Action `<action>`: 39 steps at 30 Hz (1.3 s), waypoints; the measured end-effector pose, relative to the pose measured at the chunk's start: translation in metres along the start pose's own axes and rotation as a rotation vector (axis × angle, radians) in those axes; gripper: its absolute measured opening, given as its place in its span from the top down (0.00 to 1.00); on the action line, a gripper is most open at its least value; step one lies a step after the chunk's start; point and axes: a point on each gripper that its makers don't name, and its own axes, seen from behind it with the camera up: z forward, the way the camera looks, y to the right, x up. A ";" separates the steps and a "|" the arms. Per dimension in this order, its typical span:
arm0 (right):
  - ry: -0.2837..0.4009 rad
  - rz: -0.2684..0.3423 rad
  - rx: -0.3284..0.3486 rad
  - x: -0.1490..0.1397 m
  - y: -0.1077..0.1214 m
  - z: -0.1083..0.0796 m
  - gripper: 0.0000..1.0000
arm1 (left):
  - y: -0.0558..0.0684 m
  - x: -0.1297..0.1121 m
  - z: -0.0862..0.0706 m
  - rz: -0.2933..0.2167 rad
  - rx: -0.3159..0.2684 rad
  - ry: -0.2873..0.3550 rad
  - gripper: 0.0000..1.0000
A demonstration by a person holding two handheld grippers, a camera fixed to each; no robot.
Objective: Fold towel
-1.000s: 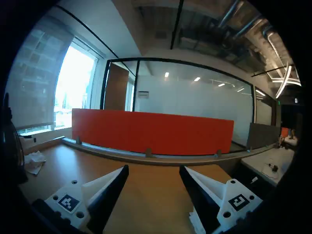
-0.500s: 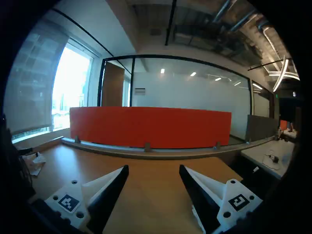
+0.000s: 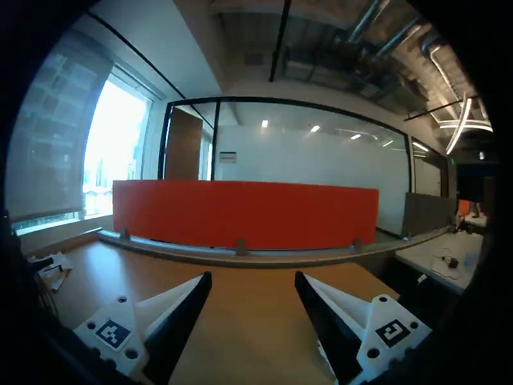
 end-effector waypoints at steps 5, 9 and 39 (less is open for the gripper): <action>0.004 -0.003 0.011 -0.005 -0.005 0.003 0.00 | -0.004 -0.004 0.000 0.001 0.002 0.014 0.06; 0.007 -0.003 0.012 -0.009 -0.005 0.004 0.00 | -0.008 -0.009 0.000 0.007 0.006 0.018 0.06; 0.039 0.009 -0.010 -0.014 0.017 0.010 0.00 | -0.003 -0.019 0.000 0.067 0.004 0.009 0.05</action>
